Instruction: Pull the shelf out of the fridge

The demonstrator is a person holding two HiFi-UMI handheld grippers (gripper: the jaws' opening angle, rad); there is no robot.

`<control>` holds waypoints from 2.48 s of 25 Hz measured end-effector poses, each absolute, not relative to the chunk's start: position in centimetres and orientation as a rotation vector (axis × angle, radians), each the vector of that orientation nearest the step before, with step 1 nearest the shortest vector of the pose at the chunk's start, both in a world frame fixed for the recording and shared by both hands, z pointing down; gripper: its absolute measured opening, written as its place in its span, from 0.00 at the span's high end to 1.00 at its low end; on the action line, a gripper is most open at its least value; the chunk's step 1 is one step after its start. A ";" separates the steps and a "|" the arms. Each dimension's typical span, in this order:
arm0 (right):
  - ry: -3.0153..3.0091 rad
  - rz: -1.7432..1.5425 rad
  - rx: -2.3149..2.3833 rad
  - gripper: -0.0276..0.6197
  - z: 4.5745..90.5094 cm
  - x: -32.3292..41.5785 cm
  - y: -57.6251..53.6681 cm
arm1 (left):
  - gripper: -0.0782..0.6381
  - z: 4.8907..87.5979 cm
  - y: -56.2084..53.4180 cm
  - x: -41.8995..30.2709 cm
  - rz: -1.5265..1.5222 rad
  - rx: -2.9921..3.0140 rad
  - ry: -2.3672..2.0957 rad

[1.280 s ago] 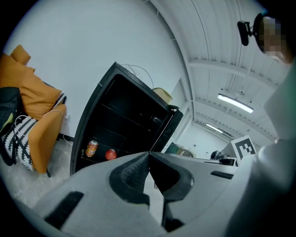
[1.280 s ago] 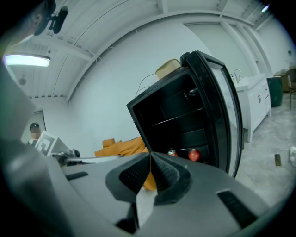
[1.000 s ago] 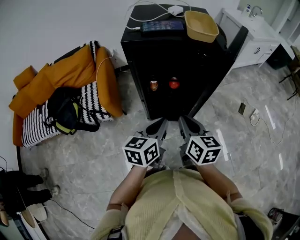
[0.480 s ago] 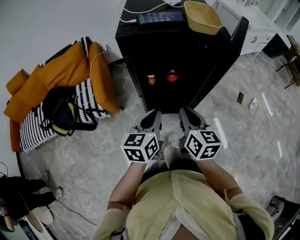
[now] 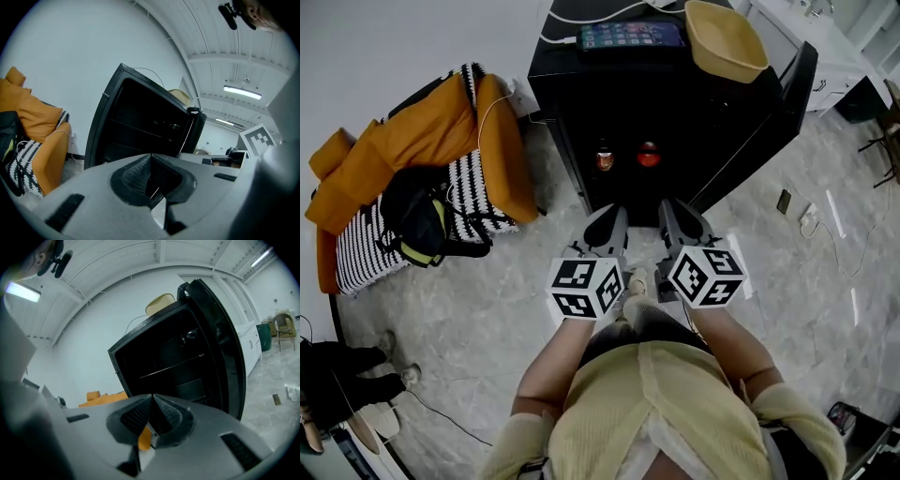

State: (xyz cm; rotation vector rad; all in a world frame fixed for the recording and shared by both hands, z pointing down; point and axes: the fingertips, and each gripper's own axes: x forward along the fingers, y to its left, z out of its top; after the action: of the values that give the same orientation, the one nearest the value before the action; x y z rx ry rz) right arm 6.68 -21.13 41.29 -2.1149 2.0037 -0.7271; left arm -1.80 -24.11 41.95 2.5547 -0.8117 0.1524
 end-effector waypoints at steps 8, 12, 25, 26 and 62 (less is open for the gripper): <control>1.975 -0.707 -2.120 0.91 41.6 8.3 -24.3 | 0.86 42.6 -26.6 -0.2 0.160 2.556 -0.818; 1.964 -0.692 -2.143 0.91 41.6 8.9 -25.6 | 0.86 42.6 -28.4 0.4 0.164 2.559 -0.841; 1.899 -0.661 -2.158 0.91 41.7 12.2 -29.8 | 0.86 42.9 -33.1 1.3 0.136 2.583 -0.932; 1.894 -0.656 -2.156 0.91 41.6 12.3 -30.1 | 0.86 43.0 -33.4 1.4 0.136 2.584 -0.936; 1.501 -0.686 -2.041 0.66 40.8 17.5 -36.4 | 0.85 43.2 -38.0 1.3 0.052 2.536 -1.073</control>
State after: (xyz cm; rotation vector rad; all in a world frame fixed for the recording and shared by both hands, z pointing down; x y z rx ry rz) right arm 17.55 -36.42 40.83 -2.0411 1.5009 -0.6855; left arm 1.35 -38.00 43.24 2.5364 -1.0726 0.0521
